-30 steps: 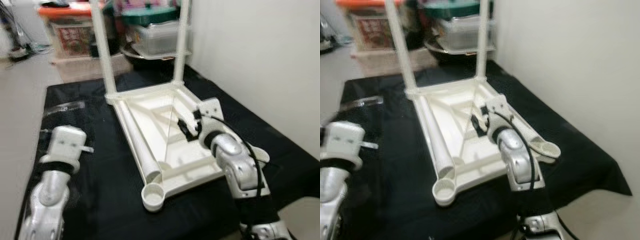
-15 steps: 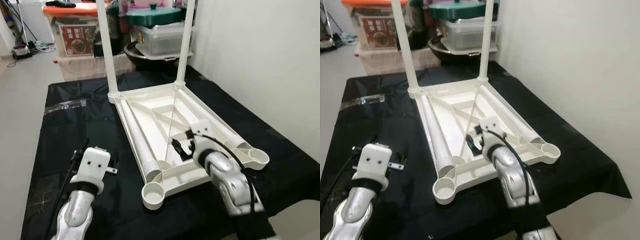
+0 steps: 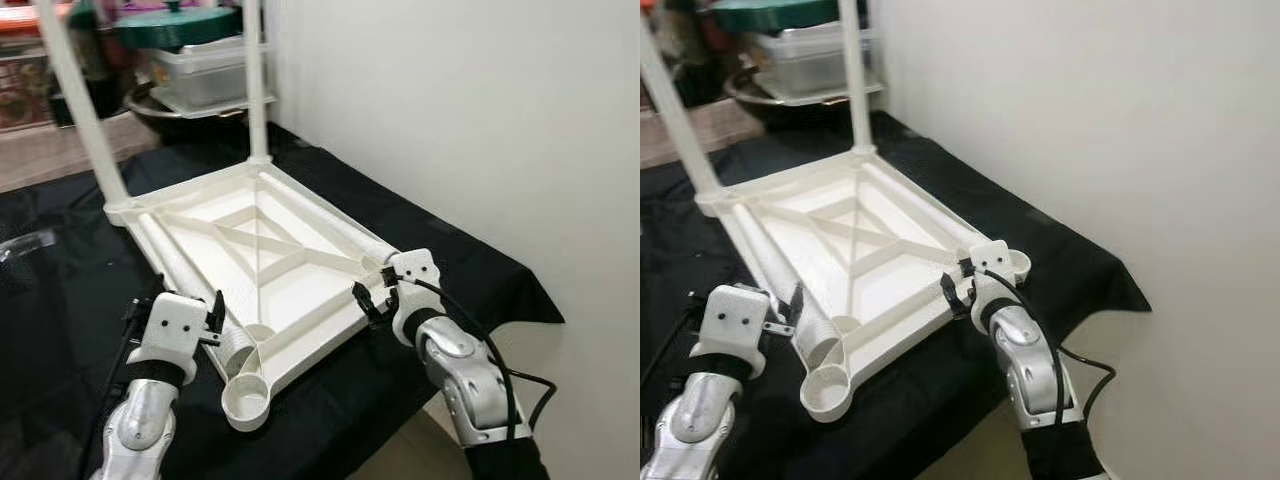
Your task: Building children table
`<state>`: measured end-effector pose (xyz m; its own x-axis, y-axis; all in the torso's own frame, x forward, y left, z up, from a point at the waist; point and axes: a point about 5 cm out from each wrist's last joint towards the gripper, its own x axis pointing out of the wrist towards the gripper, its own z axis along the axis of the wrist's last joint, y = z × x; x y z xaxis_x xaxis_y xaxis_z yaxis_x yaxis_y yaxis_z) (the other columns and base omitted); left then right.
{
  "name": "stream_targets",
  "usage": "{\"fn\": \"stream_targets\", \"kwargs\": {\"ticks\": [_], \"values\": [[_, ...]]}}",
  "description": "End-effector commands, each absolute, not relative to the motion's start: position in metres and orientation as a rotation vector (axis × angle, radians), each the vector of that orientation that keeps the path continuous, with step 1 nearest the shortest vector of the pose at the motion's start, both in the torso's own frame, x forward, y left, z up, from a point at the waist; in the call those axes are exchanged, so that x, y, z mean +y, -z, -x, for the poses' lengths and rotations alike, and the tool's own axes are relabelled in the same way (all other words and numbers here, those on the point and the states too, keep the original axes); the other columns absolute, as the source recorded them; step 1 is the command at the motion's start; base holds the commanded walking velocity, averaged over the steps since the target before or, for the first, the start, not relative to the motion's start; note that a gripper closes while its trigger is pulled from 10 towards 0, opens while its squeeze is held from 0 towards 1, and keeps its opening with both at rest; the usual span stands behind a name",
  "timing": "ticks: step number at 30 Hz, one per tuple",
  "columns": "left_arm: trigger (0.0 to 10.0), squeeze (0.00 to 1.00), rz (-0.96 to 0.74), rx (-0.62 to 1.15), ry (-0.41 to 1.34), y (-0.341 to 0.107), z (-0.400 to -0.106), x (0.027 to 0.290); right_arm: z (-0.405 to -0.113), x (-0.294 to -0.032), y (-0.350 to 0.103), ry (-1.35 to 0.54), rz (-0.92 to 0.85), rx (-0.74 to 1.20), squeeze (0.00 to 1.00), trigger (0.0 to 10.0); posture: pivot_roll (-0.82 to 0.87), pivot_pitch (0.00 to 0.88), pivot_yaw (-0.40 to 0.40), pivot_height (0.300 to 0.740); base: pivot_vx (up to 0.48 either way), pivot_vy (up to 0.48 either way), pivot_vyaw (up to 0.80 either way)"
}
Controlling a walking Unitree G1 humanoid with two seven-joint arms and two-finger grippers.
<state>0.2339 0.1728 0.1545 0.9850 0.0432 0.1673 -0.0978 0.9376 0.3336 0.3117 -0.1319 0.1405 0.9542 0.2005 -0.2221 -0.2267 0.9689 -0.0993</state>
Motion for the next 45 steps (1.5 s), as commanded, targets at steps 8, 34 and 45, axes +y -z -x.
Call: {"fn": "stream_targets", "kwargs": {"ticks": [8, 34, 45], "values": [[10.0, 0.0, -0.316, -0.201, -0.038, -0.16, -0.232, 0.168, -0.314, -0.125, -0.144, -0.222, 0.102, 0.179, 0.0, 10.0, 0.02, 0.0, -0.034, 0.74, 0.0, 0.0, -0.8], [10.0, 0.0, -0.303, -0.231, 0.029, -0.162, -0.236, 0.157, -0.327, -0.127, -0.151, -0.196, 0.107, 0.138, 0.0, 10.0, 0.01, 0.0, -0.043, 0.74, 0.0, -0.295, -0.03], [10.0, 0.0, -0.209, -0.239, 0.056, -0.164, -0.232, 0.153, -0.327, -0.127, -0.155, -0.209, 0.074, 0.119, 0.0, 10.0, 0.01, 0.0, -0.041, 0.74, -0.198, -0.044, -0.48]]}}
